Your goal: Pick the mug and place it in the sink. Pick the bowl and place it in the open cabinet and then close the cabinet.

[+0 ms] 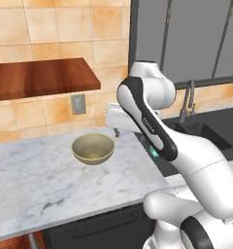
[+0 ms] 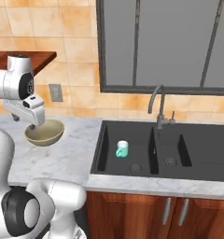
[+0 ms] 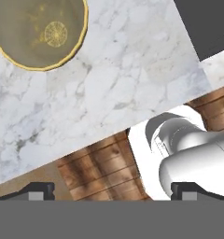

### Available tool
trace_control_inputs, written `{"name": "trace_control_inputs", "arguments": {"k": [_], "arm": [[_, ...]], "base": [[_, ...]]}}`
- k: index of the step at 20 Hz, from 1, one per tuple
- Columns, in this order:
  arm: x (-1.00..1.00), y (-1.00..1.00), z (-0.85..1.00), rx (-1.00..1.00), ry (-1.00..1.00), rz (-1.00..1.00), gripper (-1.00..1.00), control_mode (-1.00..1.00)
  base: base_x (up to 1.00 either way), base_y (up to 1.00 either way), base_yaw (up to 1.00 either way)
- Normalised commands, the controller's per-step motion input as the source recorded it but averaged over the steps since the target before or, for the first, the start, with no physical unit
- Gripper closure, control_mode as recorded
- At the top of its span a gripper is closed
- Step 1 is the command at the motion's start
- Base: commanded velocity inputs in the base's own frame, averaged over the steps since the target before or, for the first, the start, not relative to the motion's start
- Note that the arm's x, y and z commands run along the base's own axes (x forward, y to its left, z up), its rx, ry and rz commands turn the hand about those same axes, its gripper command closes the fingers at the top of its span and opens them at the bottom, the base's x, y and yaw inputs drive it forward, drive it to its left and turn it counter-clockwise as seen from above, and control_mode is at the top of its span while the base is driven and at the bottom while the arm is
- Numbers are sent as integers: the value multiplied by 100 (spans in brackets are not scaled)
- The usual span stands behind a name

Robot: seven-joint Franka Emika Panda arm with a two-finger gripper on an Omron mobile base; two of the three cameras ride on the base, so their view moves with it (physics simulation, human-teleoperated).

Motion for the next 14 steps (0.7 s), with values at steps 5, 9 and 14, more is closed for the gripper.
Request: {"name": "trace_control_inputs", "arguments": {"k": [5, 9, 14], "arm": [[0, 0, 0, 0, 0, 0, -100, 100], [0, 0, 0, 0, 0, 0, -100, 100], [0, 0, 0, 0, 0, 0, -100, 100]], "base": [[25, 33, 17], [81, -42, 22], [96, -78, 30]]}}
